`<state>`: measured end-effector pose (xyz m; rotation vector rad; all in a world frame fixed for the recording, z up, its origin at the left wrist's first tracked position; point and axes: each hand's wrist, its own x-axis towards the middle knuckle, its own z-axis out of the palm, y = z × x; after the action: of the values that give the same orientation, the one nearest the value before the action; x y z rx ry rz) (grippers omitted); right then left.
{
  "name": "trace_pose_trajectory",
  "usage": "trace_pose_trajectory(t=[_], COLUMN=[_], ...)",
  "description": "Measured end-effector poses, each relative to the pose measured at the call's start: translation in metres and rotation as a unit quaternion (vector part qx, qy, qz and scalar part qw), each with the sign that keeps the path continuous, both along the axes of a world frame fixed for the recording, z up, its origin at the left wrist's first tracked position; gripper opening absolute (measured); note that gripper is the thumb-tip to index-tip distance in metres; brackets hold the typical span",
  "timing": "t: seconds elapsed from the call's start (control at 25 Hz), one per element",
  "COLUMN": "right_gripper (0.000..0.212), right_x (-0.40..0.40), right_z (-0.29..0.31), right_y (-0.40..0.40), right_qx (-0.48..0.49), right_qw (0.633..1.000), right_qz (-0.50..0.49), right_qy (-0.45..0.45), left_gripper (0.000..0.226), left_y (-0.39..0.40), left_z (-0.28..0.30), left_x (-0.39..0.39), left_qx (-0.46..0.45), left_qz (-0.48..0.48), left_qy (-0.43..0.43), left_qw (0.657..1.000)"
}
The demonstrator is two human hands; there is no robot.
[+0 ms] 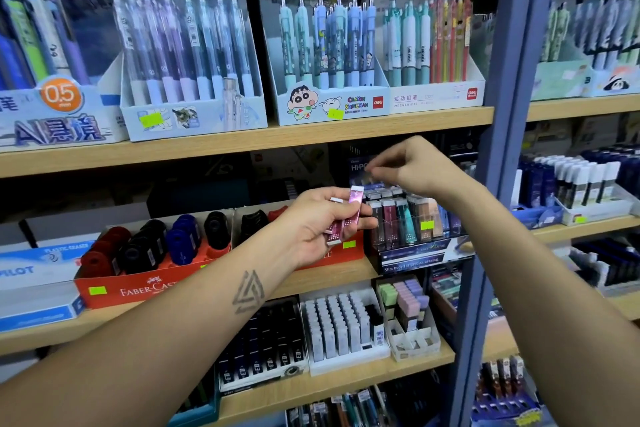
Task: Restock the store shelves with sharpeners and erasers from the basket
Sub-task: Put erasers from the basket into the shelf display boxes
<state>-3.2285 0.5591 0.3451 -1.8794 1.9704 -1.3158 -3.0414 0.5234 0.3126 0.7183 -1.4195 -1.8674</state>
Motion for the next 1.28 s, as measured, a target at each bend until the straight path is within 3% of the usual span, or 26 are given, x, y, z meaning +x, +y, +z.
trace_pose_trajectory(t=[0.16,0.4,0.48,0.6,0.8,1.0,1.08,1.16,1.2,1.28], right_gripper=[0.005,0.008,0.009,0.017,0.019,0.01,0.01,0.006,0.002,0.016], right_x=[0.012,-0.004,-0.013,-0.022,-0.015,-0.011,-0.01,-0.002,0.002,0.013], right_z=[-0.019,-0.023,-0.025,-0.027,-0.033,-0.04,-0.034,-0.025,-0.02,-0.014], right_y=[0.021,0.035,0.037,0.035,0.027,0.02,0.023,0.032,0.038,0.048], right_qx=[0.009,-0.066,-0.096,-0.117,-0.086,-0.007,-0.03,-0.052,-0.039,0.017], right_qw=[0.989,0.967,0.969,0.985,0.995,0.989,0.99,0.998,0.999,0.995], right_qz=[0.099,0.08,0.049,-0.022,-0.059,-0.06,-0.052,-0.003,0.036,0.093], right_qy=[-0.106,-0.235,-0.221,-0.121,0.002,0.134,0.131,0.047,0.003,-0.041], left_gripper=[0.012,0.016,0.016,0.025,0.041,0.04,0.038,0.037,0.037,0.039], left_y=[0.011,0.012,0.008,0.009,0.015,0.021,0.024,0.026,0.026,0.024], left_z=[-0.003,-0.004,-0.006,-0.01,-0.007,-0.003,-0.003,-0.004,-0.003,-0.001], left_x=[-0.012,-0.014,-0.013,-0.014,-0.016,-0.011,-0.013,-0.016,-0.018,-0.022], left_qx=[-0.024,0.016,0.009,-0.01,0.054,0.035,0.041,0.051,0.049,0.031], left_qz=[-0.019,-0.039,-0.016,0.03,0.047,0.025,0.021,0.034,0.044,0.068], left_qy=[0.01,0.037,0.01,-0.042,0.003,0.027,0.051,0.097,0.117,0.15], left_qw=[0.999,0.998,1.0,0.999,0.997,0.999,0.998,0.993,0.991,0.986])
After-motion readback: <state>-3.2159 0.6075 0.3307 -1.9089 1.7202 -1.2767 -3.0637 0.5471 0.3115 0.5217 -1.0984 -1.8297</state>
